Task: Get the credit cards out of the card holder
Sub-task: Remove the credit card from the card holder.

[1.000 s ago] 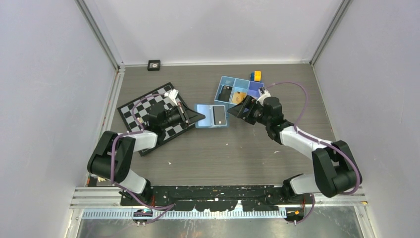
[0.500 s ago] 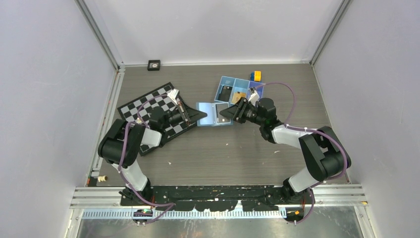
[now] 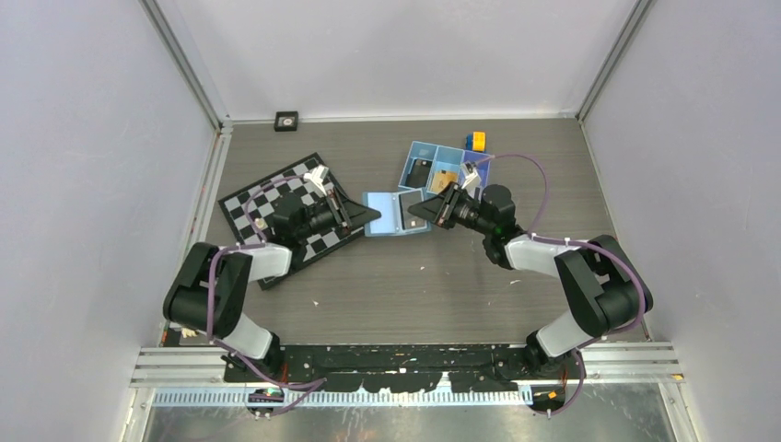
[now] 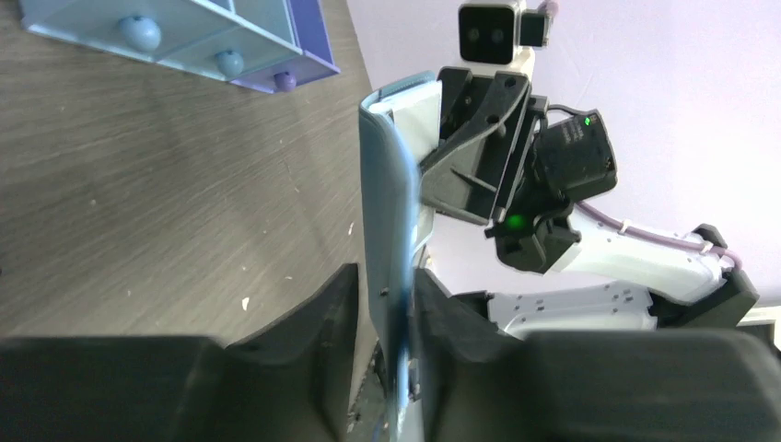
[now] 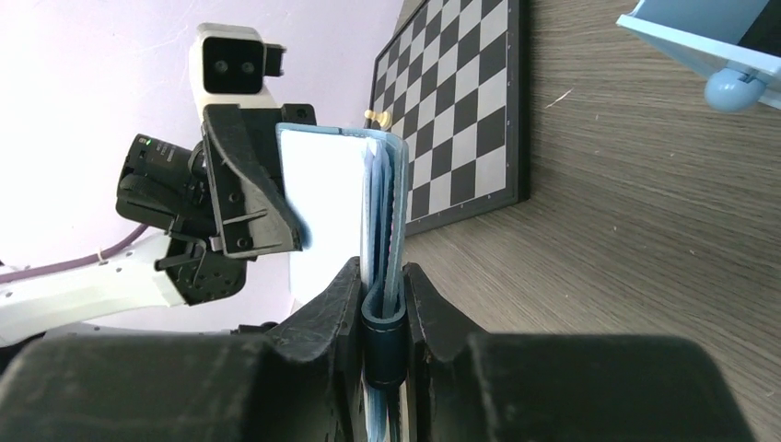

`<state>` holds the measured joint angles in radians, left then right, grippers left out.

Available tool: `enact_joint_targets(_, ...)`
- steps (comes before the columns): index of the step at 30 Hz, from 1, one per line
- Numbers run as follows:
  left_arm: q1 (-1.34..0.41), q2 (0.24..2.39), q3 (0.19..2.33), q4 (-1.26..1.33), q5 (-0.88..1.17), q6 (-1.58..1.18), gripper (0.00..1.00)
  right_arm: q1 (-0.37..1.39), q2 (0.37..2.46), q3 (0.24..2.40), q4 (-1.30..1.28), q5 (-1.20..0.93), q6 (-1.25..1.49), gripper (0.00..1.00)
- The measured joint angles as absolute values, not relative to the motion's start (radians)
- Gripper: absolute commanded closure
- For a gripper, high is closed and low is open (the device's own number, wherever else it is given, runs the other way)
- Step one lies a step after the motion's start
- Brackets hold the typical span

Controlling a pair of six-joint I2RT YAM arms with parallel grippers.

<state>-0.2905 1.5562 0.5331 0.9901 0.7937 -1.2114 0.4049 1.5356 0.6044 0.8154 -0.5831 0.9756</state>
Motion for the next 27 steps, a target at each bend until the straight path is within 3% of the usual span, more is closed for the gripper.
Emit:
enact_joint_targets(2,-0.286,1.522,0.532,0.923,0.773,-1.175,0.49,0.405,1.535,0.604,0.813,-0.581,0.973,0.99)
enact_joint_targets(9,-0.273,1.27,0.525,0.613,0.633,-1.012,0.38,0.403,1.493,0.603,0.736,-0.551,0.94,0.99)
enact_joint_targets(14,-0.274,1.161,0.525,0.519,0.569,-0.932,0.35,0.403,1.461,0.6,0.708,-0.53,0.917,0.99)
enact_joint_targets(27,-0.315,1.146,0.502,0.509,0.56,-0.898,0.56,0.403,1.417,0.596,0.608,-0.465,0.864,1.0)
